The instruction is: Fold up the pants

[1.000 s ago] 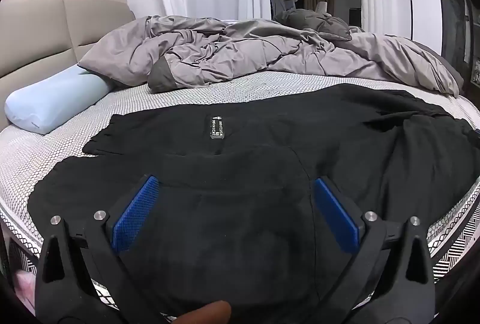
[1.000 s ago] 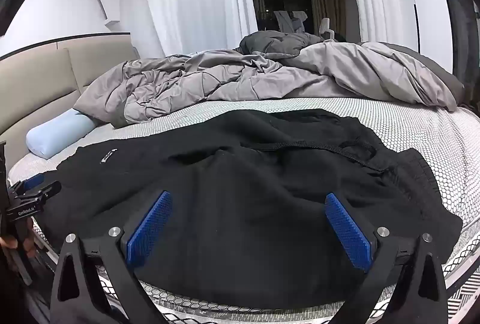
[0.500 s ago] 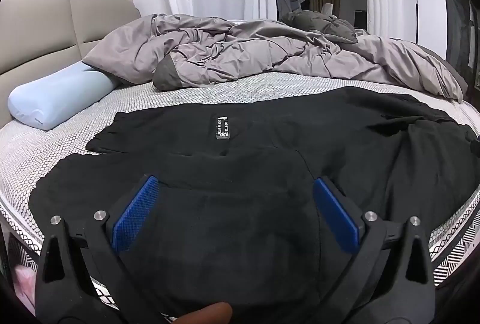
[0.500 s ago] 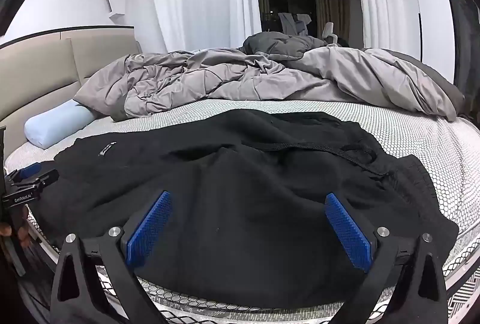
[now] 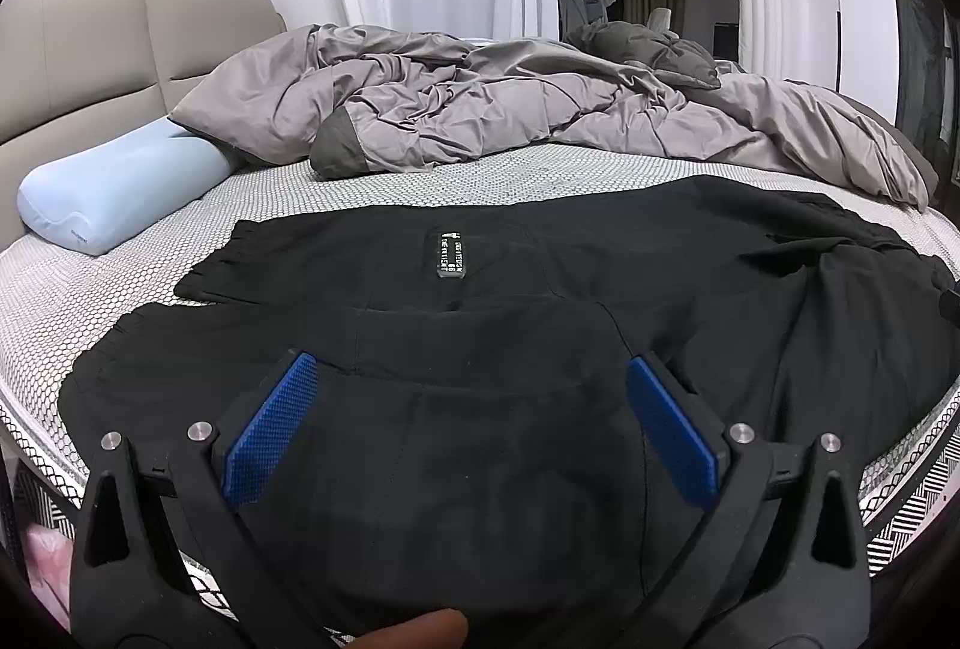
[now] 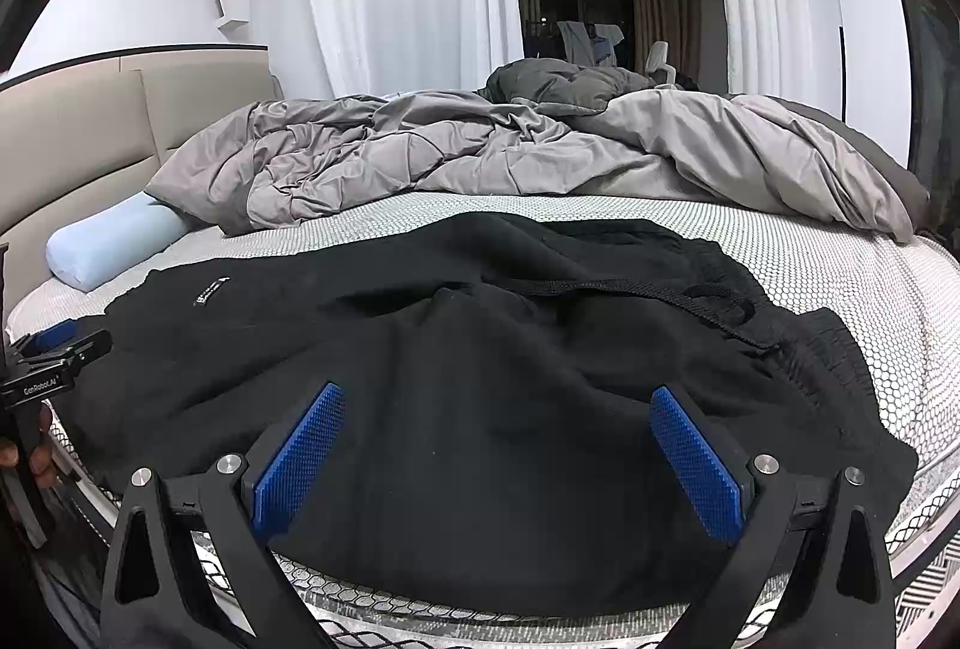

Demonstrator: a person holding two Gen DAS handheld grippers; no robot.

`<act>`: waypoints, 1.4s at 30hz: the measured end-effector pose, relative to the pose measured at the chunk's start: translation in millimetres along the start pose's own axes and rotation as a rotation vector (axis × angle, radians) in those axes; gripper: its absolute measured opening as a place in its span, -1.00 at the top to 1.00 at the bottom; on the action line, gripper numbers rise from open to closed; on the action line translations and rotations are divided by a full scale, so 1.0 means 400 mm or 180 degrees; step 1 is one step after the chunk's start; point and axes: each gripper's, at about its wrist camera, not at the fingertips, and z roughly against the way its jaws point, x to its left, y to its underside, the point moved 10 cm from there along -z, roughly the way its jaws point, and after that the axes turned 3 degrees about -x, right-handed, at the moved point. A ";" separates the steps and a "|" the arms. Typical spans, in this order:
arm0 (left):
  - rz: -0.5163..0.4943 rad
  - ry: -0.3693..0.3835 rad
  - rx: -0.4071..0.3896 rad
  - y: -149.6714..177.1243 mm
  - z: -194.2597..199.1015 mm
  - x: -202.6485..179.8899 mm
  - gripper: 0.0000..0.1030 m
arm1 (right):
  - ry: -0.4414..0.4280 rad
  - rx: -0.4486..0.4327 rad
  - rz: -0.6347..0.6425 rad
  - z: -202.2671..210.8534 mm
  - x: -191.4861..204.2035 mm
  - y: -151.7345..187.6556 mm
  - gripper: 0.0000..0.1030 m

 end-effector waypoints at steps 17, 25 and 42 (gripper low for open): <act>-0.0001 0.0003 0.0005 -0.003 0.000 0.003 -0.99 | 0.0007 0.0012 0.0002 0.001 0.000 0.002 -1.00; 0.0015 -0.0003 -0.0008 -0.006 -0.001 0.012 -0.99 | 0.0014 0.0006 0.0013 -0.001 -0.003 0.000 -1.00; 0.0045 0.0006 -0.0030 -0.006 0.002 0.012 -0.99 | 0.0043 0.0078 0.0009 -0.015 -0.010 0.011 -1.00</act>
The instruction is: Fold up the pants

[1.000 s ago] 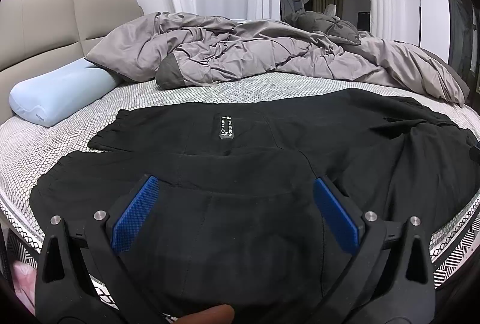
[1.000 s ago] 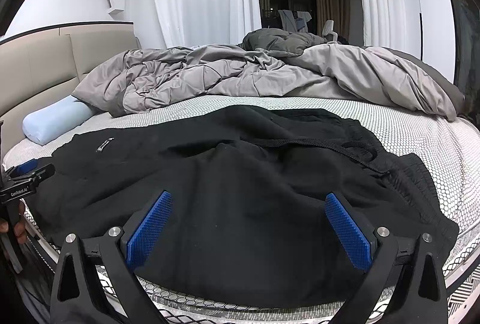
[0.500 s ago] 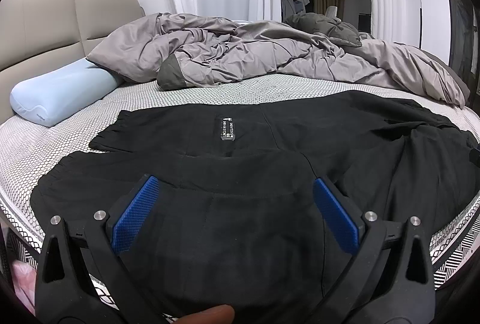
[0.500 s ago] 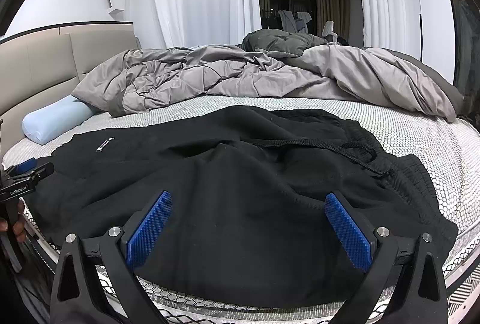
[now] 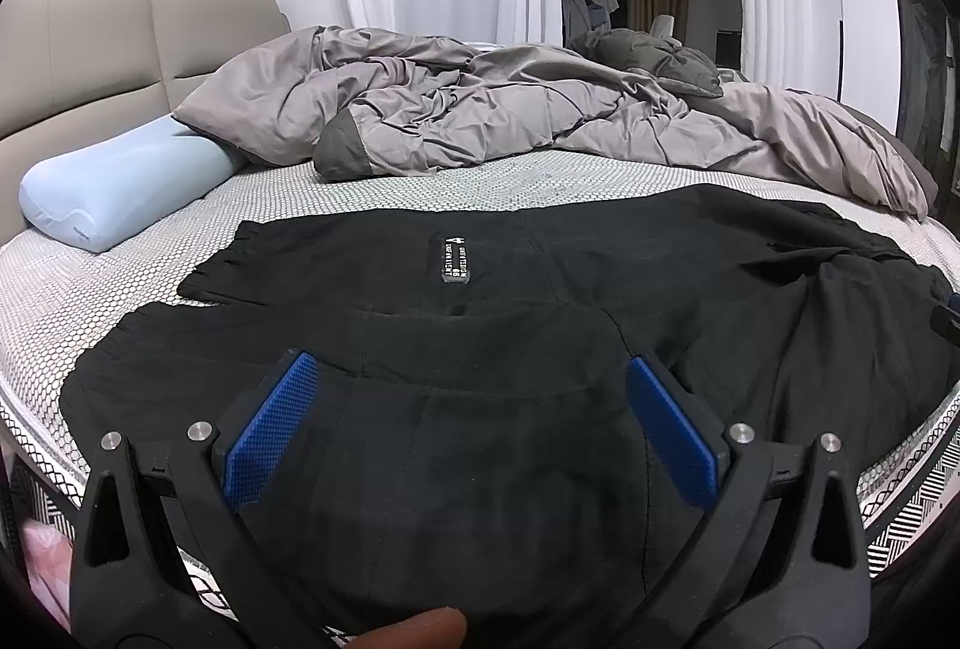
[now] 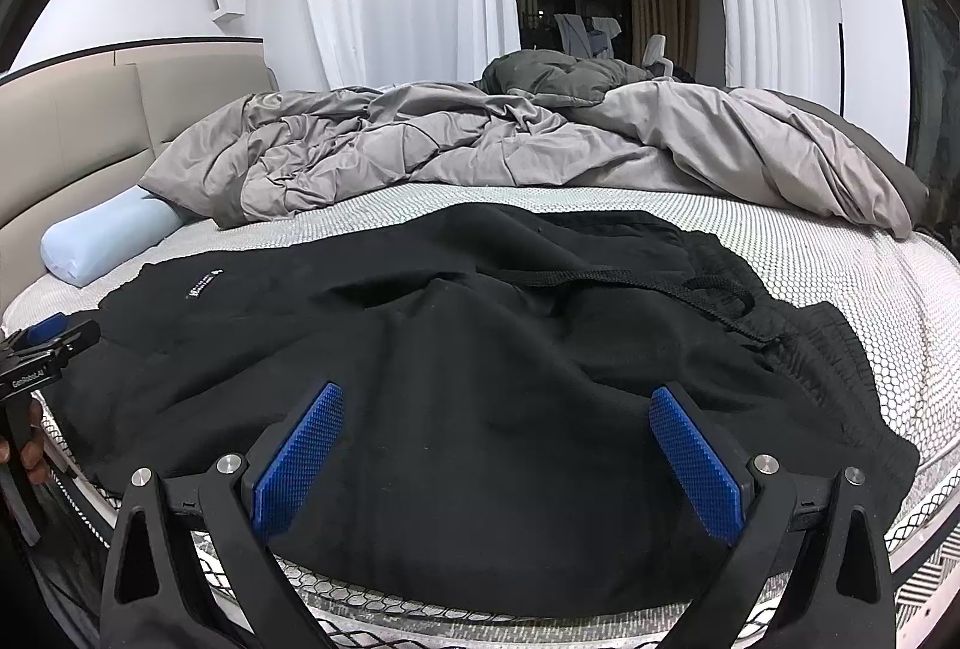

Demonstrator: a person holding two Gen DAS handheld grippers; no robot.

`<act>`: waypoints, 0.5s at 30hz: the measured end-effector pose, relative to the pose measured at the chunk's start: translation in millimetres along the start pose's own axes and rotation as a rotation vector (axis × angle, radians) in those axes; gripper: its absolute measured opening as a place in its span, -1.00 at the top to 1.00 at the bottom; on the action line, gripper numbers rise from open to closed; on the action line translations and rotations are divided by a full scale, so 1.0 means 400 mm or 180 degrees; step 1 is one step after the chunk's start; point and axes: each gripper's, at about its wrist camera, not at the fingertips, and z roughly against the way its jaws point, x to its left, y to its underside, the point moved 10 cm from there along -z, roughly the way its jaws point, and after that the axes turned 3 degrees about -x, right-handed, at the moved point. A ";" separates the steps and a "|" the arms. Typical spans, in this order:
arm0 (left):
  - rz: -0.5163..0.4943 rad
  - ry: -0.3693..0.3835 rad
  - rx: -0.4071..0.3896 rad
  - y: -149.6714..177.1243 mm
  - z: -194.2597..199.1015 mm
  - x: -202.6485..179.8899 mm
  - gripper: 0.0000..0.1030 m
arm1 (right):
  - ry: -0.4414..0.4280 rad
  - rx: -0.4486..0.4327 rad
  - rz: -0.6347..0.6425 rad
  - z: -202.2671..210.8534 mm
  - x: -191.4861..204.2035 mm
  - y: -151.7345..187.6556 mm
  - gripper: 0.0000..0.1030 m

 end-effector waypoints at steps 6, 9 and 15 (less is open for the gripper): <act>0.0056 0.0009 -0.0006 -0.001 0.008 0.008 -0.99 | 0.0006 -0.0095 -0.0019 0.009 0.001 -0.010 -1.00; 0.0044 -0.0016 -0.0005 -0.001 0.009 0.011 -0.99 | 0.0017 -0.0107 0.0041 0.011 0.003 -0.009 -1.00; 0.0065 -0.0013 -0.0051 -0.023 0.026 0.031 -0.99 | -0.0011 -0.0078 -0.0072 0.003 -0.023 -0.015 -1.00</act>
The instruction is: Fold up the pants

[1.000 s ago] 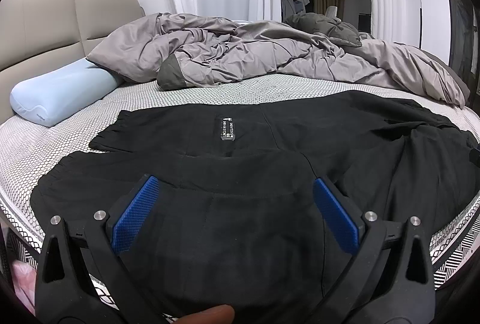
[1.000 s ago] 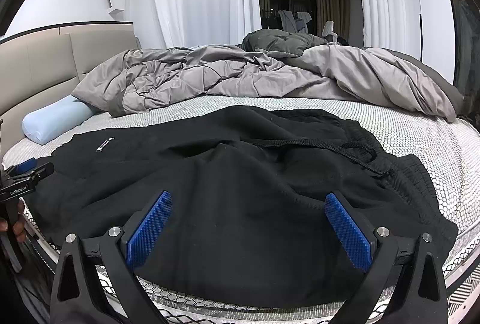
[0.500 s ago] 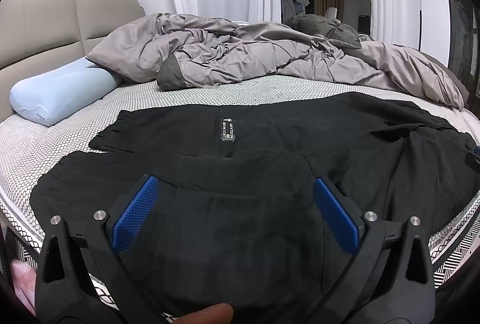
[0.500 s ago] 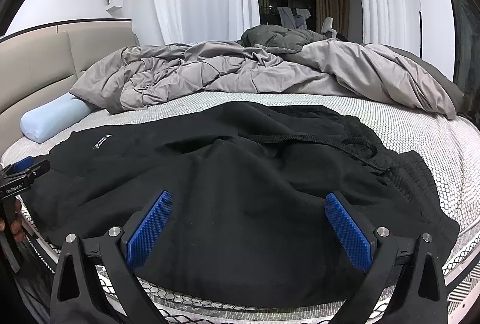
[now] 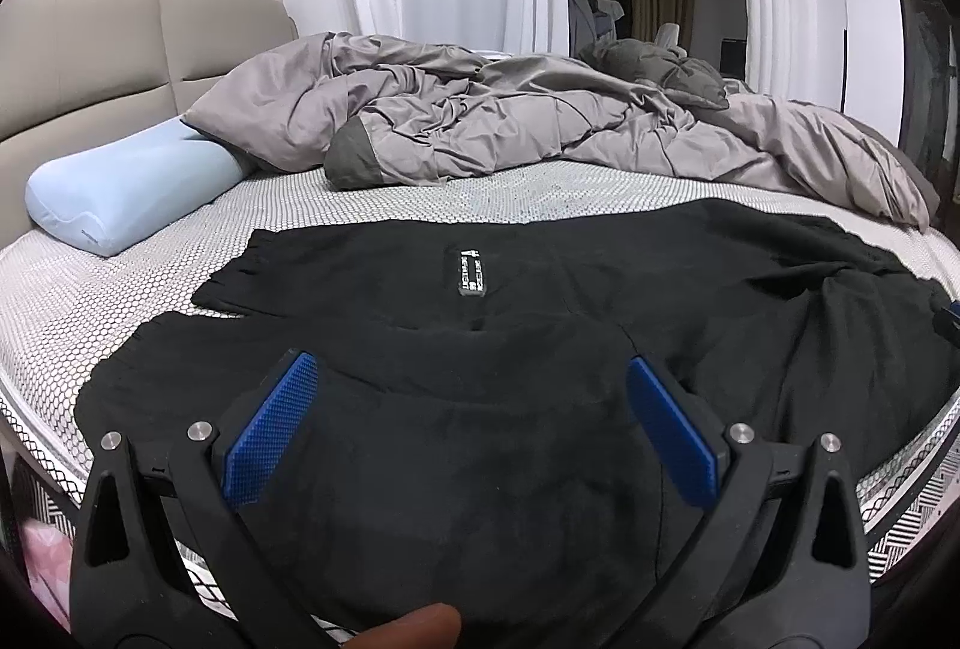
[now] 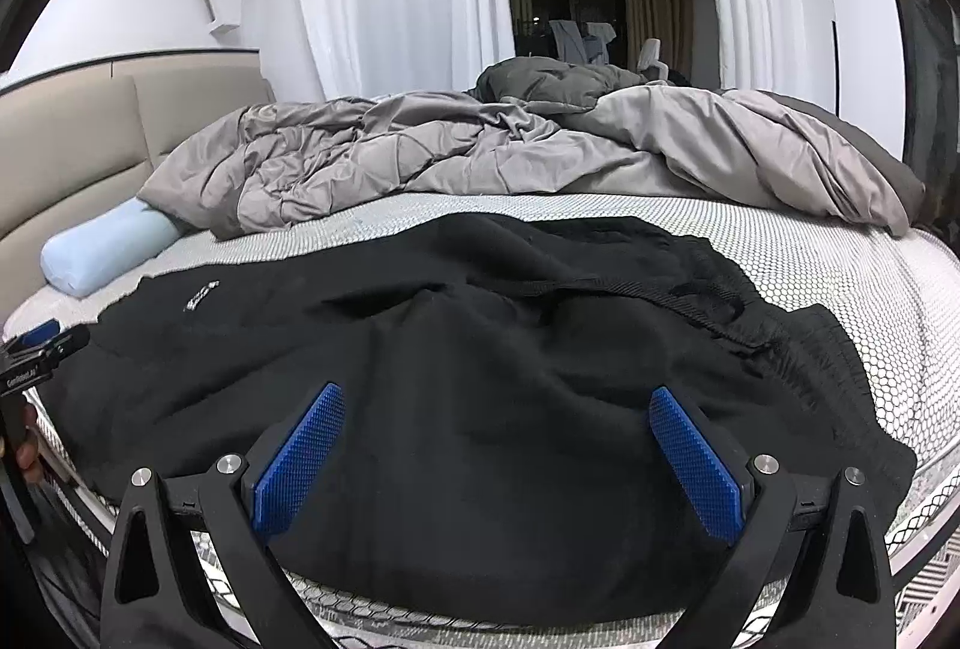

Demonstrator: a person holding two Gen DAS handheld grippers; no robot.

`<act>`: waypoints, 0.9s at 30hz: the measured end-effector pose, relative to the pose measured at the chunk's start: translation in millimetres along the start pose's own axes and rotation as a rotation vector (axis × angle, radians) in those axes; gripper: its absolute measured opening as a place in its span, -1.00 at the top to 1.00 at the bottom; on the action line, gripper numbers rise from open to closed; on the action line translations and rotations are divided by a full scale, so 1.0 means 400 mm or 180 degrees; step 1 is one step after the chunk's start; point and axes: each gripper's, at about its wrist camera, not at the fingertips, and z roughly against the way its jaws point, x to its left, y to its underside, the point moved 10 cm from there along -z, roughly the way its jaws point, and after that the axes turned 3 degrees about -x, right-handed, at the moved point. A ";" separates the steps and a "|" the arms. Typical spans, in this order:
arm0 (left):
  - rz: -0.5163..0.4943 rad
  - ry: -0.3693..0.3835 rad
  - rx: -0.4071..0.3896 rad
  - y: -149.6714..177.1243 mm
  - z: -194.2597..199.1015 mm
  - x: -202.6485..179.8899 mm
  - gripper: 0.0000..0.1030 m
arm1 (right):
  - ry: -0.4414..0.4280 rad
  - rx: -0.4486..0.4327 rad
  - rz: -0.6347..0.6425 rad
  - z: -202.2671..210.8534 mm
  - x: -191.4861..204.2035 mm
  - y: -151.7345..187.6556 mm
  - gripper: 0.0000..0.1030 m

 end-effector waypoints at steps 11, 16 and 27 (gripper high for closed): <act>0.0183 -0.0011 0.0209 -0.035 -0.019 0.081 -0.99 | -0.0058 0.0187 -0.0074 -0.046 -0.040 -0.065 -1.00; 0.0085 -0.0195 0.0244 -0.092 -0.065 0.139 -0.99 | 0.0067 0.0293 0.0258 -0.071 -0.046 -0.129 -1.00; 0.0013 -0.0494 0.0558 -0.270 -0.277 0.339 -0.98 | -0.0038 0.0867 -0.0480 -0.332 -0.212 -0.281 -1.00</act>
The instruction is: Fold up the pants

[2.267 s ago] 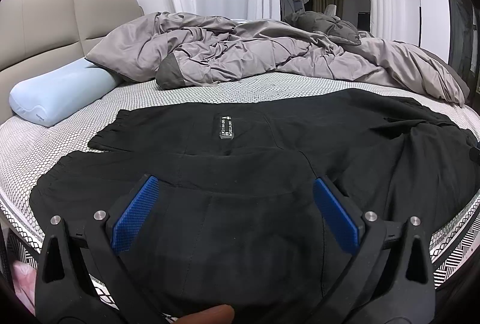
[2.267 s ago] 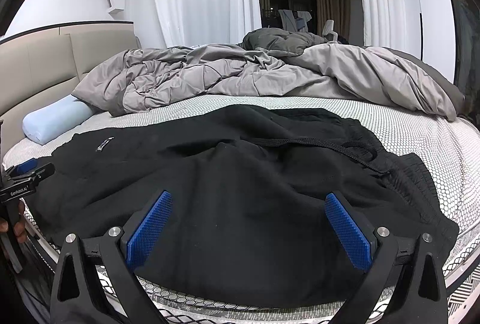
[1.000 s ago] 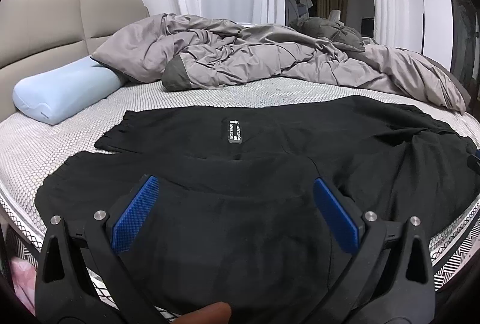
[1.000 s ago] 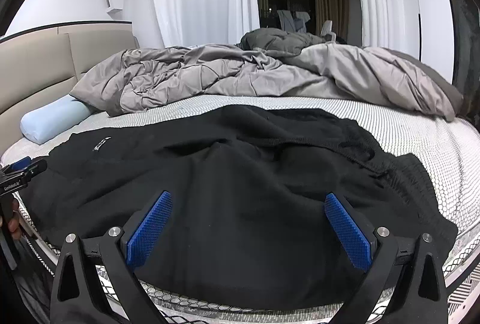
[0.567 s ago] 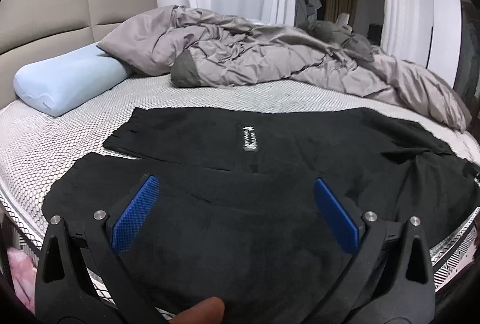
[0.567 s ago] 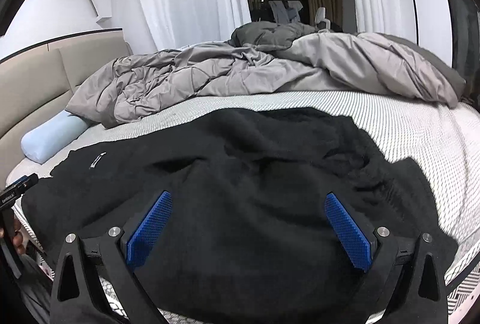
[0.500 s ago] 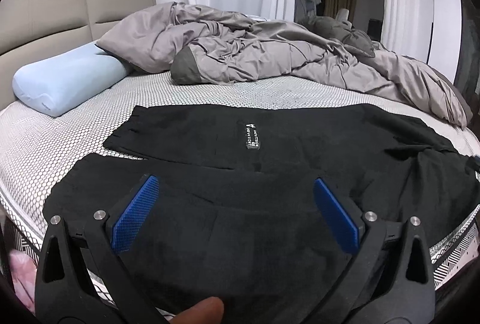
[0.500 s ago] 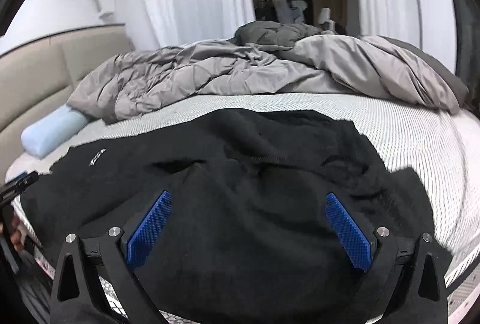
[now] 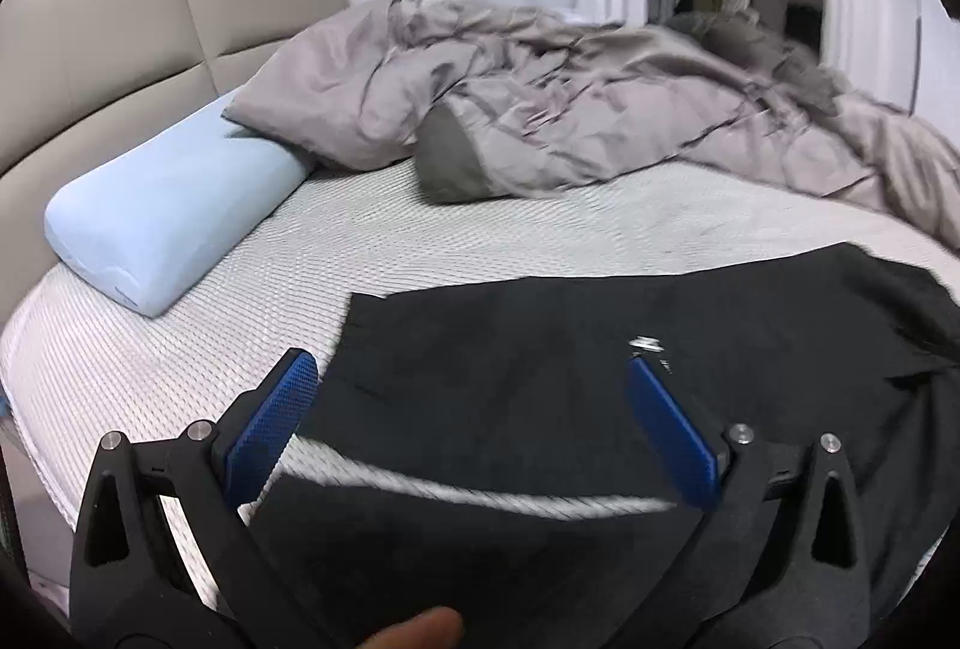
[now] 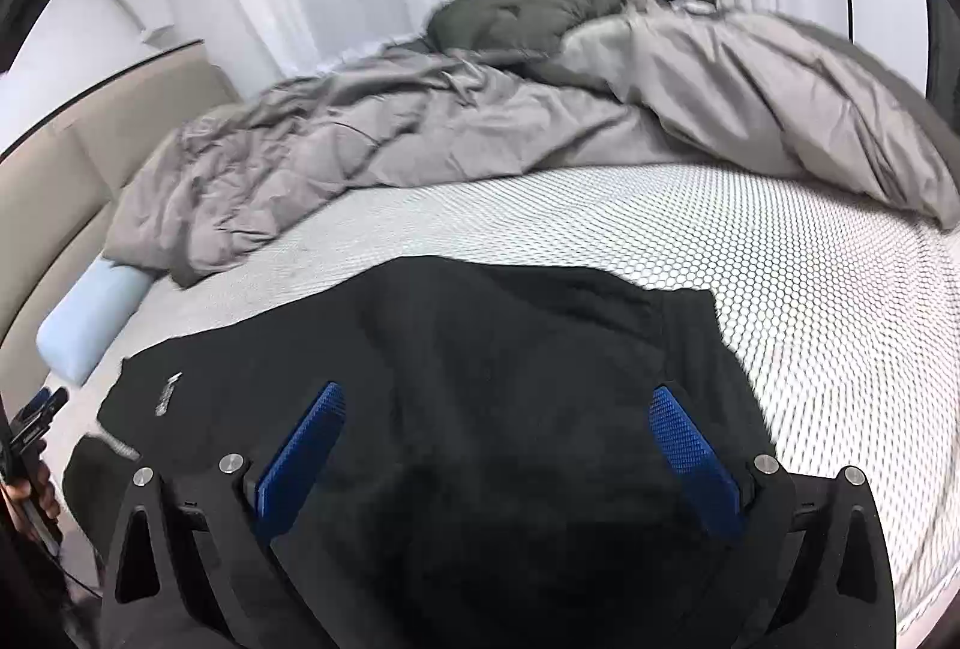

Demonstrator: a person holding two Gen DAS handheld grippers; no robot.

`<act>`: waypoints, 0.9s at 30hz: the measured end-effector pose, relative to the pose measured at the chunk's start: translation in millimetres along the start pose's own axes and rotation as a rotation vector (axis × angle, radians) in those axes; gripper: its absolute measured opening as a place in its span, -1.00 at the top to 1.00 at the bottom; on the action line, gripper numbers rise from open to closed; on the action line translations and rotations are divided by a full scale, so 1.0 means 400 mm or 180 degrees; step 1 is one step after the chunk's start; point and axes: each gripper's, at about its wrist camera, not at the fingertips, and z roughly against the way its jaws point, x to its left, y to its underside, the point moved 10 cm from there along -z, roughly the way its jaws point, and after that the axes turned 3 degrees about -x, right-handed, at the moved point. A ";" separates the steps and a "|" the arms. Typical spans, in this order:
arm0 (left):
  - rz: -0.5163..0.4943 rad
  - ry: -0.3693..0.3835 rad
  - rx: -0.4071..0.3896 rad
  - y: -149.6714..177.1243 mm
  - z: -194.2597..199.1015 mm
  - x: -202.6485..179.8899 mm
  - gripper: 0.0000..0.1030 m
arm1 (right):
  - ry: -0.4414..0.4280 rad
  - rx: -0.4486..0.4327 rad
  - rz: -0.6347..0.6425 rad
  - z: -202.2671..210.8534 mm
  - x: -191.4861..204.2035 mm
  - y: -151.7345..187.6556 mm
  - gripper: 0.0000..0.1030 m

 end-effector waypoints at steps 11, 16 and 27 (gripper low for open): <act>0.0351 0.0006 0.0995 0.025 -0.389 0.212 -0.83 | 0.0288 0.0624 -0.0651 -0.266 -0.260 -0.015 -0.73; 0.0665 0.0236 0.1324 0.084 -0.495 0.197 -0.78 | 0.0566 0.0501 -0.0952 -0.260 -0.366 -0.038 -0.73; 0.0726 0.0220 0.1268 0.095 -0.588 0.198 0.16 | 0.0393 0.0552 -0.1132 -0.310 -0.355 -0.041 -0.44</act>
